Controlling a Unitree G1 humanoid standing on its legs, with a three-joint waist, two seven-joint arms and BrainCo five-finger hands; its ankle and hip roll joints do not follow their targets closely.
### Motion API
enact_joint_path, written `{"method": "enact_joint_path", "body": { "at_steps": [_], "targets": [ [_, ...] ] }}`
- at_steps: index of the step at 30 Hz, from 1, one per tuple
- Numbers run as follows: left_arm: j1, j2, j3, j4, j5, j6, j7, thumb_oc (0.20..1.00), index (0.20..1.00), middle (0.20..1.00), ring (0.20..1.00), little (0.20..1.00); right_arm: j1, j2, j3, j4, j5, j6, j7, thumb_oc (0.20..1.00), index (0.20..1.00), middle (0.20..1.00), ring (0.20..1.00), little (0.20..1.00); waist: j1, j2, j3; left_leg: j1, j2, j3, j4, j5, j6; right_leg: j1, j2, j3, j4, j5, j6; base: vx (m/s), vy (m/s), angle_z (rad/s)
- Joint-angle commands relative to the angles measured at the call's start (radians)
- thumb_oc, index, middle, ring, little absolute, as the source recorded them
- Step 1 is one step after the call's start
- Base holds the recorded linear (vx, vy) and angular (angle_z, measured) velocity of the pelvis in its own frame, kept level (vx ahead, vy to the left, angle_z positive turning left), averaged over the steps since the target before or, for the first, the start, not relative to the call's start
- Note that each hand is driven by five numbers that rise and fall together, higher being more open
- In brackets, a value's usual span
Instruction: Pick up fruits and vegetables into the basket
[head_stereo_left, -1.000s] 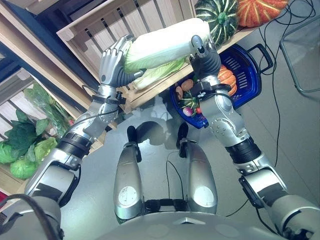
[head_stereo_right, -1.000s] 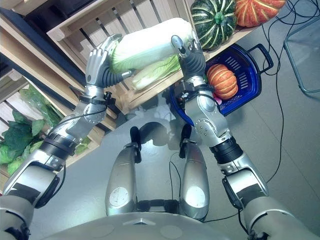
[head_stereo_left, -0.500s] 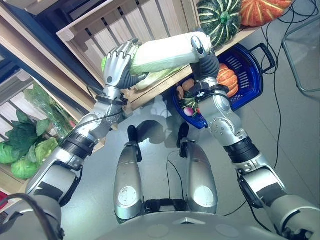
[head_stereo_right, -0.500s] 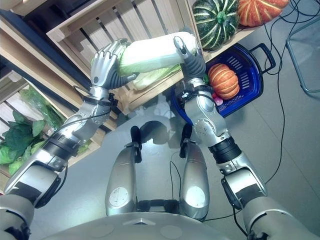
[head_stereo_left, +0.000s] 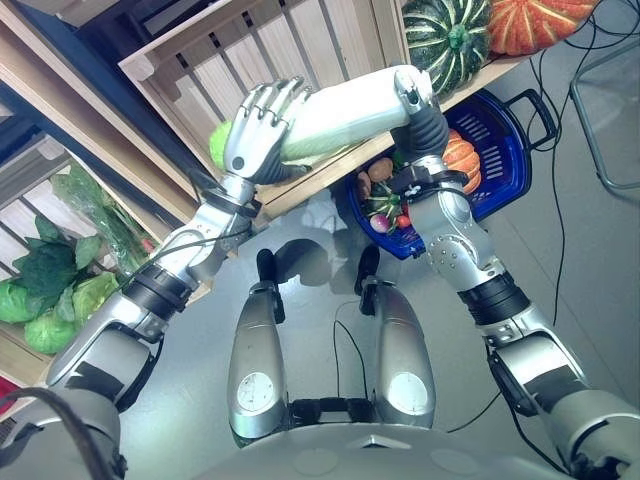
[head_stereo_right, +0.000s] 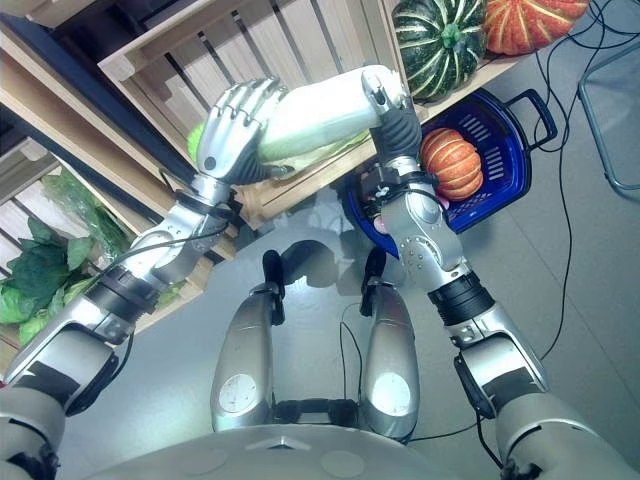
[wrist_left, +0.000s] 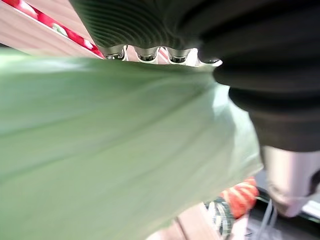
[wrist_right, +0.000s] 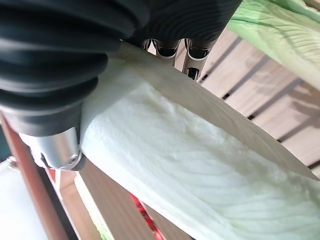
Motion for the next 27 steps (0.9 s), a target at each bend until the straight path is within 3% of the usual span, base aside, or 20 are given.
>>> {"method": "enact_joint_path", "body": {
  "at_steps": [1,14,19,27],
  "targets": [
    [0.020,-0.008,-0.035,-0.135,-0.014,-0.054,-0.003,1.000,1.000,1.000,1.000,1.000,-0.075,0.020,-0.040,-0.120,0.017,-0.076,0.066,0.200,0.200,0.200,0.200,0.200,0.003,0.003,-0.027,0.030,-0.048,0.089,0.021,-0.077,0.046,0.067,-0.015,0.001,-0.064,0.009,0.075,0.00,0.000,0.00],
    [0.195,-0.009,0.041,-0.120,-0.285,-0.089,-0.077,1.000,1.000,1.000,1.000,1.000,-0.015,-0.049,-0.221,-0.183,-0.193,-0.102,-0.043,0.200,0.200,0.200,0.200,0.200,-0.007,0.032,-0.027,0.028,-0.051,0.103,0.008,-0.075,0.049,0.058,-0.018,-0.008,-0.062,0.006,0.072,0.00,0.000,0.00],
    [0.273,0.022,0.079,-0.115,-0.386,-0.160,-0.087,1.000,1.000,1.000,1.000,1.000,0.015,-0.109,-0.300,-0.184,-0.253,-0.110,-0.091,0.200,0.200,0.200,0.200,0.200,-0.012,0.041,-0.027,0.028,-0.048,0.111,0.006,-0.076,0.049,0.057,-0.018,-0.010,-0.062,0.004,0.068,0.00,0.000,0.00],
    [0.391,0.035,0.163,-0.186,-0.570,-0.329,-0.112,1.000,1.000,1.000,1.000,1.000,0.068,-0.199,-0.415,-0.158,-0.338,-0.139,-0.176,0.200,0.200,0.200,0.200,0.200,-0.012,0.053,-0.027,0.020,-0.044,0.115,0.012,-0.086,0.053,0.055,-0.019,-0.018,-0.062,-0.003,0.062,-0.01,-0.003,0.00]
  ]
}}
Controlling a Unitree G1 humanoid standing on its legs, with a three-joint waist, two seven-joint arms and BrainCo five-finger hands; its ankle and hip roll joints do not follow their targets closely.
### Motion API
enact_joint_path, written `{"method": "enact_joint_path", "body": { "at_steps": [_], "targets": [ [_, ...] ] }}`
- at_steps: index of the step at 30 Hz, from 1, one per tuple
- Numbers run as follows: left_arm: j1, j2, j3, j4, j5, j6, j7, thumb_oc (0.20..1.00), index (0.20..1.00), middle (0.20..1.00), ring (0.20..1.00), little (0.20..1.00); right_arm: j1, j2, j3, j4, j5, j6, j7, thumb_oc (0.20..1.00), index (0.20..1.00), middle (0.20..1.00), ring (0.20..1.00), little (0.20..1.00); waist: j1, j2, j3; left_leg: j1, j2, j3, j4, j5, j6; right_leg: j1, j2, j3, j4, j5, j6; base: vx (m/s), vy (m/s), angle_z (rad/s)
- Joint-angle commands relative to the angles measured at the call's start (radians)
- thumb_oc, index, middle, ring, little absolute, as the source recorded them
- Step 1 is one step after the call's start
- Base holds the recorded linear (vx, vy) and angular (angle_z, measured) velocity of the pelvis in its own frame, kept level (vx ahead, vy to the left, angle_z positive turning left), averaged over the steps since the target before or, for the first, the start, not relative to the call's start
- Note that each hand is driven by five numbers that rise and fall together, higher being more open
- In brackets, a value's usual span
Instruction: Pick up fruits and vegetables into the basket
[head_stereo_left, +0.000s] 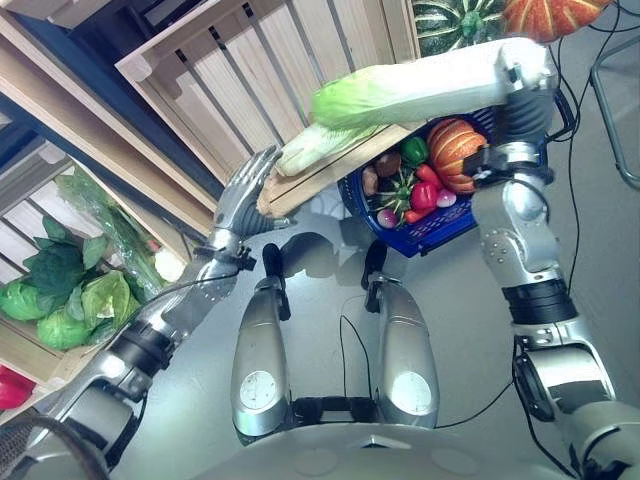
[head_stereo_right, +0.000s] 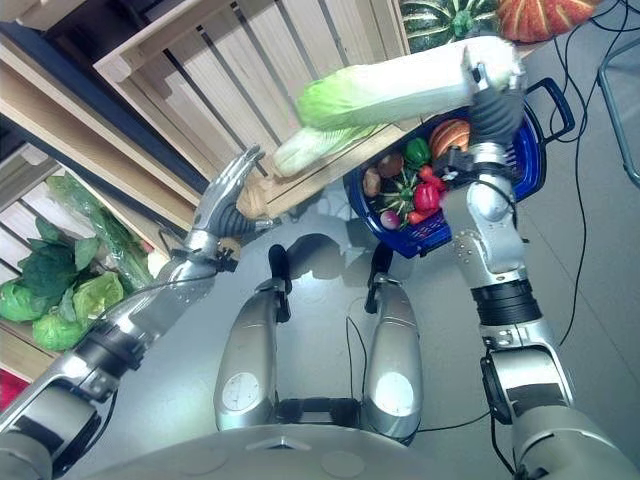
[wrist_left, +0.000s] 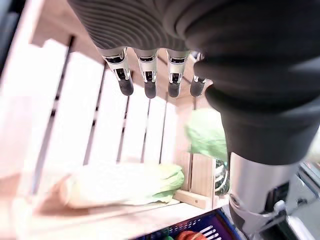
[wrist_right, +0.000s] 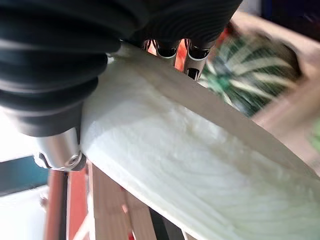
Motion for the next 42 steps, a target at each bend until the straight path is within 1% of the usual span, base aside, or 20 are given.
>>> {"method": "enact_joint_path", "body": {
  "at_steps": [1,5,8,12,14,16,20,25,27,30,34,38,39,41,42],
  "targets": [
    [0.047,0.011,0.061,-0.160,-0.057,-0.129,0.025,1.000,1.000,1.000,1.000,1.000,0.004,-0.072,-0.089,-0.122,-0.059,-0.102,-0.033,0.200,0.200,0.200,0.200,0.200,-0.012,0.019,-0.045,0.012,-0.044,0.088,0.051,-0.098,0.049,0.055,-0.015,-0.013,-0.040,-0.001,0.058,0.00,0.000,0.00],
    [0.093,0.008,0.109,-0.199,-0.077,-0.175,0.059,1.000,1.000,1.000,1.000,1.000,0.044,-0.102,-0.133,-0.125,-0.105,-0.107,-0.074,0.200,0.200,0.200,0.200,0.200,-0.012,0.017,-0.045,-0.002,-0.041,0.089,0.056,-0.099,0.051,0.045,-0.012,-0.011,-0.039,-0.002,0.055,-0.01,-0.033,0.01],
    [0.123,0.003,0.147,-0.217,-0.070,-0.196,0.092,1.000,1.000,1.000,1.000,1.000,0.090,-0.112,-0.158,-0.136,-0.141,-0.116,-0.102,0.200,0.200,0.200,0.200,0.200,-0.014,0.012,-0.045,-0.007,-0.038,0.090,0.061,-0.108,0.051,0.040,-0.008,-0.008,-0.032,-0.010,0.056,-0.01,-0.045,-0.01],
    [0.139,0.001,0.198,-0.237,-0.042,-0.187,0.157,1.000,1.000,1.000,1.000,1.000,0.160,-0.112,-0.185,-0.153,-0.176,-0.135,-0.126,0.200,0.200,0.200,0.200,0.200,-0.024,0.004,-0.045,-0.023,-0.035,0.092,0.066,-0.106,0.053,0.023,-0.004,-0.002,-0.025,-0.009,0.057,-0.01,-0.039,-0.02],
    [0.133,0.002,0.222,-0.245,-0.006,-0.171,0.200,1.000,1.000,1.000,1.000,1.000,0.195,-0.106,-0.194,-0.167,-0.197,-0.140,-0.135,0.200,0.200,0.200,0.200,0.200,-0.033,0.002,-0.045,-0.035,-0.034,0.094,0.068,-0.105,0.055,0.007,-0.001,0.005,-0.019,-0.009,0.059,-0.01,-0.019,0.00],
    [0.128,0.004,0.230,-0.248,0.009,-0.168,0.222,1.000,1.000,1.000,1.000,1.000,0.207,-0.103,-0.196,-0.174,-0.208,-0.140,-0.140,0.200,0.200,0.200,0.200,0.200,-0.037,0.001,-0.045,-0.041,-0.033,0.096,0.069,-0.103,0.056,-0.002,0.000,0.008,-0.015,-0.009,0.060,0.00,0.000,0.00],
    [0.047,0.002,0.277,-0.259,0.076,-0.123,0.294,1.000,1.000,1.000,1.000,1.000,0.261,-0.076,-0.179,-0.213,-0.245,-0.152,-0.166,0.200,0.200,0.200,0.200,0.200,-0.072,0.001,-0.045,-0.074,-0.030,0.104,0.068,-0.093,0.054,-0.053,0.015,0.038,-0.002,-0.006,0.065,-0.02,-0.010,-0.04],
    [-0.043,0.001,0.290,-0.244,0.097,-0.082,0.314,1.000,1.000,1.000,1.000,1.000,0.293,-0.033,-0.170,-0.235,-0.253,-0.176,-0.187,0.200,0.200,0.200,0.200,0.200,-0.102,0.008,-0.045,-0.103,-0.028,0.109,0.064,-0.084,0.047,-0.095,0.029,0.063,0.010,-0.007,0.067,-0.02,-0.003,-0.09],
    [-0.069,-0.002,0.287,-0.231,0.118,-0.067,0.320,1.000,1.000,1.000,1.000,1.000,0.300,-0.024,-0.168,-0.232,-0.247,-0.170,-0.180,0.200,0.200,0.200,0.200,0.200,-0.110,0.010,-0.045,-0.116,-0.028,0.109,0.067,-0.082,0.044,-0.111,0.032,0.069,0.015,-0.006,0.067,-0.02,-0.013,-0.12],
    [-0.148,0.001,0.268,-0.193,0.113,-0.020,0.312,1.000,1.000,1.000,1.000,1.000,0.269,-0.018,-0.140,-0.207,-0.226,-0.141,-0.168,0.200,0.200,0.200,0.200,0.200,-0.126,0.017,-0.045,-0.141,-0.025,0.122,0.066,-0.073,0.038,-0.142,0.037,0.080,0.018,-0.003,0.063,-0.03,-0.016,-0.11],
    [-0.234,-0.011,0.235,-0.131,0.058,0.026,0.298,1.000,1.000,1.000,1.000,1.000,0.206,-0.011,-0.105,-0.155,-0.207,-0.111,-0.167,0.200,0.200,0.200,0.200,0.200,-0.136,0.026,-0.045,-0.173,-0.019,0.129,0.067,-0.062,0.027,-0.185,0.041,0.091,0.033,-0.003,0.060,-0.01,-0.024,-0.15],
    [-0.324,-0.033,0.202,-0.050,-0.014,0.065,0.281,1.000,1.000,1.000,1.000,1.000,0.126,-0.020,-0.077,-0.094,-0.191,-0.062,-0.173,0.200,0.200,0.200,0.200,0.200,-0.139,0.045,-0.045,-0.204,-0.019,0.133,0.065,-0.048,0.020,-0.229,0.045,0.098,0.050,-0.007,0.053,0.00,-0.011,-0.10],
    [-0.347,-0.038,0.192,-0.026,-0.031,0.083,0.268,1.000,1.000,1.000,1.000,1.000,0.103,-0.028,-0.073,-0.077,-0.186,-0.046,-0.172,0.200,0.200,0.200,0.200,0.200,-0.140,0.051,-0.045,-0.214,-0.020,0.132,0.067,-0.046,0.018,-0.242,0.046,0.101,0.058,-0.010,0.050,0.01,-0.004,-0.08],
    [-0.371,-0.044,0.181,0.000,-0.058,0.094,0.264,1.000,1.000,1.000,1.000,1.000,0.081,-0.034,-0.066,-0.060,-0.173,-0.033,-0.170,0.200,0.200,0.200,0.200,0.200,-0.141,0.057,-0.045,-0.225,-0.021,0.132,0.069,-0.043,0.016,-0.257,0.049,0.103,0.067,-0.013,0.047,0.01,-0.001,-0.03],
    [-0.400,-0.056,0.170,0.033,-0.086,0.122,0.246,1.000,1.000,1.000,1.000,1.000,0.053,-0.040,-0.059,-0.044,-0.173,-0.014,-0.172,0.200,0.200,0.200,0.200,0.200,-0.143,0.068,-0.045,-0.241,-0.023,0.132,0.071,-0.040,0.014,-0.282,0.053,0.108,0.083,-0.018,0.042,0.00,0.000,0.00]
  ]
}}
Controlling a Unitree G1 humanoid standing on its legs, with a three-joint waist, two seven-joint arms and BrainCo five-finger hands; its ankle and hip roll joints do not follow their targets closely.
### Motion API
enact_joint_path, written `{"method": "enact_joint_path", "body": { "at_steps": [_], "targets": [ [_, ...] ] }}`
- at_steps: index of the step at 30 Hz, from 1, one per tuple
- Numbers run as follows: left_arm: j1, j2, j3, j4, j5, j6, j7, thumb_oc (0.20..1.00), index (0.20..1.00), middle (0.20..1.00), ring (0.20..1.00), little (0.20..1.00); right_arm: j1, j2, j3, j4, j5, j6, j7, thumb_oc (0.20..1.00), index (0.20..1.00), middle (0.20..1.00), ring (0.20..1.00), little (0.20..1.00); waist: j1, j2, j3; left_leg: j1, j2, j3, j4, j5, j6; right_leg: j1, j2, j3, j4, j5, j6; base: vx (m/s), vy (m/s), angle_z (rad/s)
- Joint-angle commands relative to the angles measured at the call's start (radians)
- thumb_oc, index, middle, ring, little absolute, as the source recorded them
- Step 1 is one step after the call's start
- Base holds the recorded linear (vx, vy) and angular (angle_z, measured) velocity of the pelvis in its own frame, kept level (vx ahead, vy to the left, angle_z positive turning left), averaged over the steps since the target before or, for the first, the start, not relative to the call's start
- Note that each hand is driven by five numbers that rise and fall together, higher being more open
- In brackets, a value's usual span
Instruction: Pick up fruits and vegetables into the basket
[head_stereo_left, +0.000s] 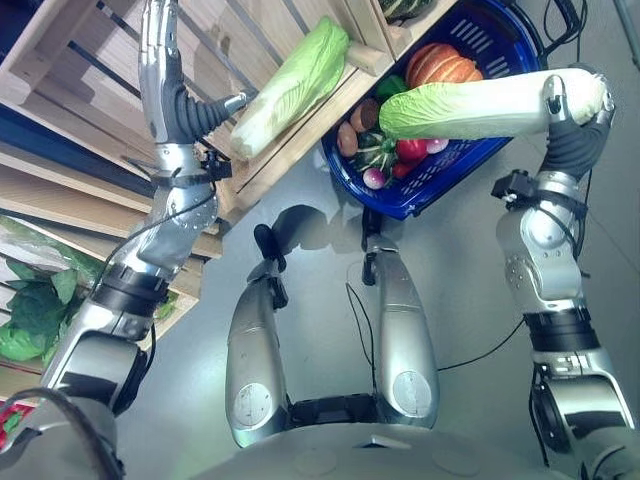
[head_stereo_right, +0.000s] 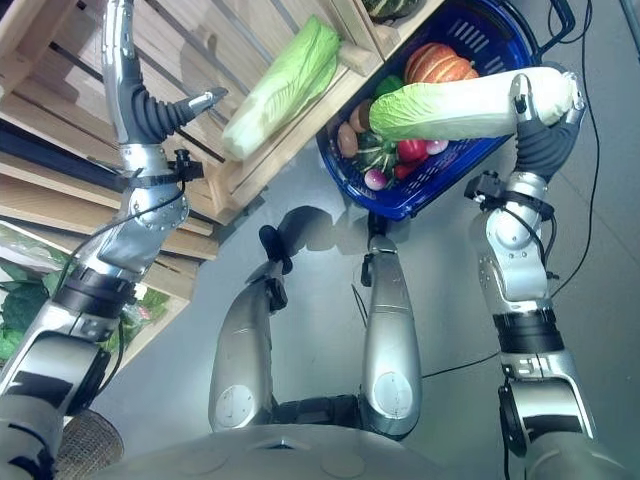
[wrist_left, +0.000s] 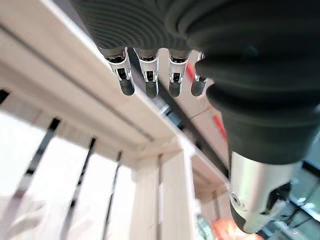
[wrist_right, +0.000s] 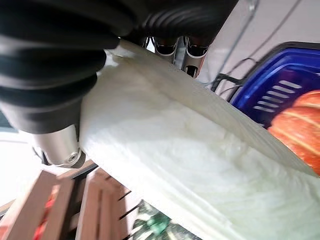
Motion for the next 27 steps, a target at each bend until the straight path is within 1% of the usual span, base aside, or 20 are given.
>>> {"method": "enact_joint_path", "body": {
  "at_steps": [1,2,5,9,10,13,14,16,17,21,22,25,26,27],
  "targets": [
    [-0.042,-0.043,-0.007,0.032,-0.079,0.025,-0.009,1.000,1.000,1.000,1.000,1.000,-0.055,-0.030,-0.014,-0.036,0.014,-0.008,-0.008,0.200,0.200,0.200,0.200,0.200,-0.028,0.065,-0.048,-0.068,-0.027,0.026,0.054,-0.036,0.006,-0.021,0.045,-0.001,0.035,-0.035,0.039,0.02,0.012,-0.05],
    [-0.052,-0.047,-0.012,0.043,-0.084,0.028,-0.006,1.000,1.000,1.000,1.000,1.000,-0.065,-0.032,-0.010,-0.028,0.014,-0.001,-0.010,0.200,0.200,0.200,0.200,0.200,-0.028,0.069,-0.048,-0.073,-0.028,0.026,0.055,-0.035,0.005,-0.028,0.046,0.001,0.039,-0.036,0.037,0.02,0.012,-0.06],
    [-0.095,-0.062,-0.035,0.109,-0.117,0.066,-0.024,1.000,1.000,1.000,1.000,1.000,-0.117,-0.050,0.006,0.030,0.017,0.036,0.000,0.200,0.200,0.200,0.200,0.200,-0.031,0.090,-0.048,-0.099,-0.031,0.028,0.066,-0.032,0.001,-0.064,0.048,0.008,0.063,-0.044,0.030,0.03,0.021,-0.06],
    [-0.120,-0.081,-0.051,0.172,-0.161,0.080,-0.040,1.000,1.000,1.000,1.000,1.000,-0.175,-0.076,0.029,0.099,0.006,0.078,-0.003,0.200,0.200,0.200,0.200,0.200,-0.029,0.107,-0.048,-0.122,-0.034,0.030,0.070,-0.026,-0.002,-0.096,0.047,0.010,0.076,-0.046,0.027,0.01,0.003,-0.01],
    [-0.127,-0.085,-0.057,0.196,-0.182,0.087,-0.051,1.000,1.000,1.000,1.000,1.000,-0.196,-0.084,0.036,0.123,-0.004,0.100,-0.001,0.200,0.200,0.200,0.200,0.200,-0.028,0.111,-0.048,-0.130,-0.034,0.029,0.072,-0.024,-0.003,-0.106,0.048,0.011,0.081,-0.047,0.026,0.00,0.000,0.00],
    [-0.143,-0.101,-0.078,0.251,-0.230,0.119,-0.071,1.000,1.000,1.000,1.000,1.000,-0.249,-0.104,0.064,0.185,-0.019,0.139,0.001,0.200,0.200,0.200,0.200,0.200,-0.025,0.119,-0.048,-0.149,-0.034,0.029,0.075,-0.020,-0.006,-0.126,0.047,0.011,0.087,-0.047,0.024,0.00,0.002,-0.03],
    [-0.151,-0.105,-0.088,0.274,-0.251,0.118,-0.064,1.000,1.000,1.000,1.000,1.000,-0.272,-0.115,0.077,0.215,-0.023,0.154,0.005,0.200,0.200,0.200,0.200,0.200,-0.024,0.121,-0.048,-0.157,-0.034,0.028,0.078,-0.018,-0.007,-0.135,0.048,0.011,0.089,-0.046,0.023,0.00,0.000,0.00],
    [-0.168,-0.118,-0.107,0.333,-0.278,0.139,-0.077,1.000,1.000,1.000,1.000,1.000,-0.328,-0.134,0.116,0.290,-0.028,0.198,0.013,0.200,0.200,0.200,0.200,0.200,-0.019,0.126,-0.048,-0.175,-0.034,0.027,0.082,-0.015,-0.007,-0.152,0.050,0.011,0.096,-0.047,0.021,0.04,0.002,0.01],
    [-0.171,-0.124,-0.117,0.357,-0.293,0.141,-0.080,1.000,1.000,1.000,1.000,1.000,-0.346,-0.139,0.133,0.324,-0.016,0.220,0.024,0.200,0.200,0.200,0.200,0.200,-0.017,0.128,-0.048,-0.162,-0.036,0.015,0.095,-0.042,-0.017,-0.140,0.051,0.017,0.111,-0.077,0.029,0.07,0.000,0.03],
    [-0.210,-0.130,-0.146,0.442,-0.340,0.147,-0.105,1.000,1.000,1.000,1.000,1.000,-0.440,-0.159,0.214,0.475,-0.029,0.297,0.033,0.200,0.200,0.200,0.200,0.200,-0.009,0.134,-0.048,-0.190,-0.035,0.011,0.110,-0.044,-0.018,-0.169,0.049,0.016,0.125,-0.080,0.028,0.02,-0.001,0.01],
    [-0.228,-0.136,-0.156,0.468,-0.356,0.149,-0.117,1.000,1.000,1.000,1.000,1.000,-0.481,-0.158,0.251,0.555,-0.017,0.310,0.045,0.200,0.200,0.200,0.200,0.200,-0.003,0.138,-0.048,-0.201,-0.033,0.009,0.114,-0.043,-0.018,-0.179,0.048,0.016,0.126,-0.079,0.027,0.00,0.000,0.00],
    [-0.256,-0.139,-0.172,0.504,-0.375,0.147,-0.135,1.000,1.000,1.000,1.000,1.000,-0.544,-0.160,0.295,0.660,-0.001,0.314,0.068,0.200,0.200,0.200,0.200,0.200,0.004,0.146,-0.048,-0.215,-0.035,0.005,0.120,-0.043,-0.018,-0.192,0.045,0.013,0.129,-0.078,0.026,0.00,-0.003,0.01],
    [-0.266,-0.141,-0.176,0.518,-0.388,0.139,-0.141,1.000,1.000,1.000,1.000,1.000,-0.573,-0.159,0.314,0.697,0.004,0.320,0.082,0.200,0.200,0.200,0.200,0.200,0.008,0.150,-0.048,-0.221,-0.035,0.004,0.122,-0.043,-0.018,-0.198,0.043,0.013,0.131,-0.077,0.026,0.00,0.000,0.00],
    [-0.277,-0.141,-0.181,0.524,-0.390,0.146,-0.147,1.000,1.000,1.000,1.000,1.000,-0.595,-0.157,0.331,0.727,0.000,0.330,0.092,0.200,0.200,0.200,0.200,0.200,0.012,0.154,-0.048,-0.227,-0.037,0.002,0.125,-0.043,-0.018,-0.205,0.041,0.012,0.132,-0.077,0.026,0.00,0.000,0.00]
  ]
}}
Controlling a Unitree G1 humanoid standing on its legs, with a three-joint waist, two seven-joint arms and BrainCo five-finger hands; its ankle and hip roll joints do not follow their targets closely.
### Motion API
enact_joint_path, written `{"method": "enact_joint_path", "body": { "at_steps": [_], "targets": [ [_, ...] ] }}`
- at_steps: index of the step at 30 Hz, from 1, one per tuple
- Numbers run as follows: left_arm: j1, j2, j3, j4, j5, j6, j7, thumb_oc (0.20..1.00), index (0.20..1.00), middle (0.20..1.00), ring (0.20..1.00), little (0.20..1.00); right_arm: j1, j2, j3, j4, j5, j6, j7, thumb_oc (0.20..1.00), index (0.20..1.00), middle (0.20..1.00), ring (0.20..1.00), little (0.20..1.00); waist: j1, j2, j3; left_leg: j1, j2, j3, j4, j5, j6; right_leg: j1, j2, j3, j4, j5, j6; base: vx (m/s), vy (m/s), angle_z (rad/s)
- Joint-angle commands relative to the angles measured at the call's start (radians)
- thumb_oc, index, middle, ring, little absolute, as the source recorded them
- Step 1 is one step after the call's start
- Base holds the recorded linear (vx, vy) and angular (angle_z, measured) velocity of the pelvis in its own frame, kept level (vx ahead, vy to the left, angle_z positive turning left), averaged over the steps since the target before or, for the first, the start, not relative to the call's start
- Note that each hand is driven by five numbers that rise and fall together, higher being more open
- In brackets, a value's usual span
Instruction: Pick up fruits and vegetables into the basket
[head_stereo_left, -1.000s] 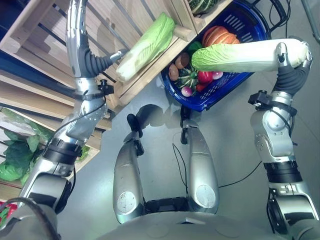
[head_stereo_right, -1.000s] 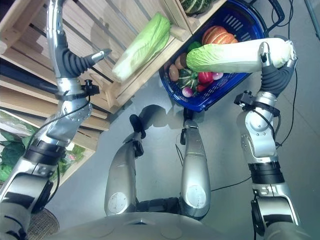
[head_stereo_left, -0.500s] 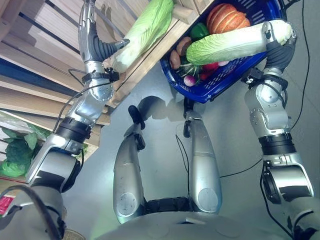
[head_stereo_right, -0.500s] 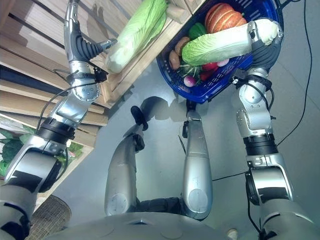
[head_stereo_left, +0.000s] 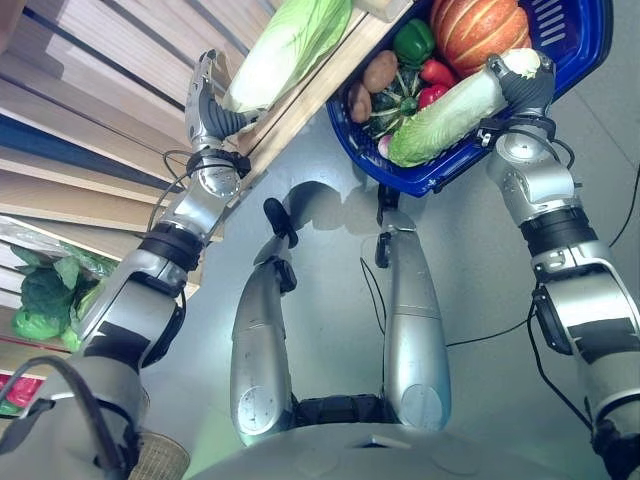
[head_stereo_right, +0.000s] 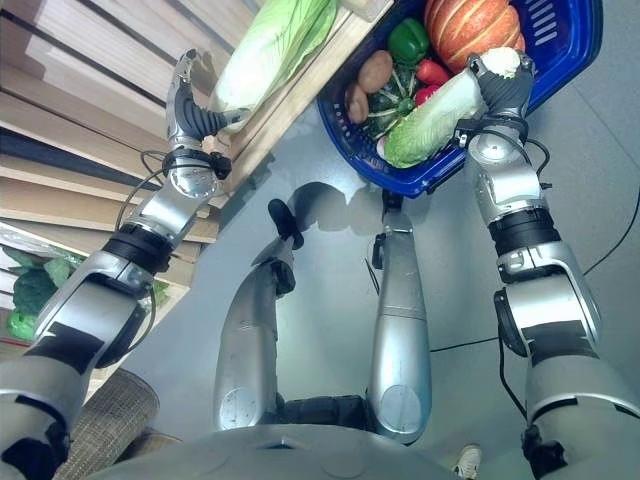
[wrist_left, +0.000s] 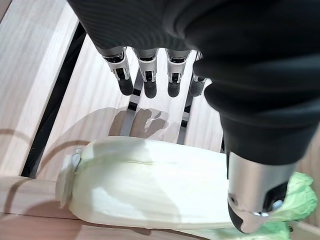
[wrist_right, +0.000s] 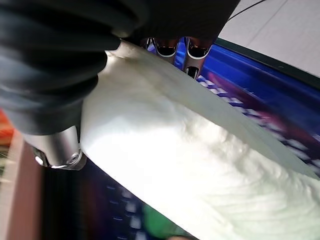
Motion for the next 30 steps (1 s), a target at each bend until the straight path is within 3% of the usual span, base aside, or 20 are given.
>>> {"method": "enact_joint_path", "body": {
  "at_steps": [1,7,8,9,15,19,25,30],
  "targets": [
    [-0.014,-0.022,0.012,0.021,-0.039,-0.011,-0.006,1.000,1.000,1.000,1.000,1.000,-0.059,-0.076,0.056,0.029,-0.001,0.001,0.031,0.200,0.200,0.200,0.200,0.200,-0.017,0.100,-0.053,-0.083,-0.020,-0.019,0.105,-0.064,-0.023,-0.006,0.055,-0.035,0.050,-0.074,0.035,-0.01,0.000,0.03],
    [-0.086,-0.016,-0.006,0.081,-0.061,0.026,-0.016,1.000,1.000,1.000,1.000,1.000,-0.142,-0.056,0.101,0.189,0.025,0.036,0.118,0.206,0.206,0.206,0.206,0.206,-0.007,0.108,-0.053,-0.113,-0.020,-0.028,0.120,-0.065,-0.020,-0.033,0.056,-0.032,0.061,-0.075,0.033,0.00,0.000,0.05],
    [-0.097,-0.014,-0.010,0.090,-0.061,0.030,-0.014,1.000,1.000,1.000,1.000,1.000,-0.149,-0.056,0.107,0.211,0.020,0.035,0.119,0.708,0.708,0.708,0.708,0.708,-0.007,0.107,-0.053,-0.116,-0.019,-0.030,0.122,-0.065,-0.020,-0.035,0.057,-0.032,0.062,-0.075,0.033,0.00,-0.012,0.03],
    [-0.114,-0.012,-0.015,0.103,-0.058,0.041,-0.017,1.000,1.000,1.000,1.000,1.000,-0.157,-0.054,0.114,0.240,0.012,0.032,0.112,1.000,1.000,1.000,1.000,1.000,-0.007,0.106,-0.053,-0.122,-0.018,-0.032,0.127,-0.067,-0.018,-0.039,0.057,-0.030,0.064,-0.075,0.032,0.00,0.000,0.00],
    [-0.196,0.005,-0.040,0.166,-0.070,0.066,-0.023,1.000,1.000,1.000,1.000,1.000,-0.189,-0.050,0.118,0.325,-0.026,0.023,0.017,1.000,1.000,1.000,1.000,1.000,-0.015,0.104,-0.053,-0.139,-0.010,-0.034,0.134,-0.069,-0.017,-0.054,0.064,-0.023,0.068,-0.074,0.034,0.00,-0.012,0.02],
    [-0.222,0.005,-0.046,0.191,-0.097,0.096,-0.023,1.000,1.000,1.000,1.000,1.000,-0.182,-0.063,0.131,0.300,-0.179,0.051,-0.114,1.000,1.000,1.000,1.000,1.000,-0.031,0.104,-0.053,-0.136,-0.009,-0.031,0.127,-0.069,-0.019,-0.057,0.068,-0.015,0.063,-0.072,0.036,0.00,0.022,-0.02],
    [-0.219,0.000,-0.061,0.218,-0.101,0.149,-0.047,1.000,1.000,1.000,1.000,1.000,-0.128,-0.112,0.147,0.103,-0.321,0.124,-0.311,1.000,1.000,1.000,1.000,1.000,-0.073,0.109,-0.053,-0.125,-0.008,-0.011,0.102,-0.064,-0.029,-0.063,0.077,0.008,0.044,-0.069,0.038,0.00,0.086,-0.08],
    [-0.187,-0.004,-0.034,0.231,-0.122,0.188,-0.044,1.000,1.000,1.000,1.000,1.000,0.026,-0.149,0.075,-0.154,-0.415,0.085,-0.335,1.000,1.000,1.000,1.000,1.000,-0.124,0.108,-0.053,-0.098,-0.004,0.016,0.071,-0.062,-0.039,-0.060,0.084,0.036,0.024,-0.071,0.040,0.02,0.131,-0.07]
  ]
}}
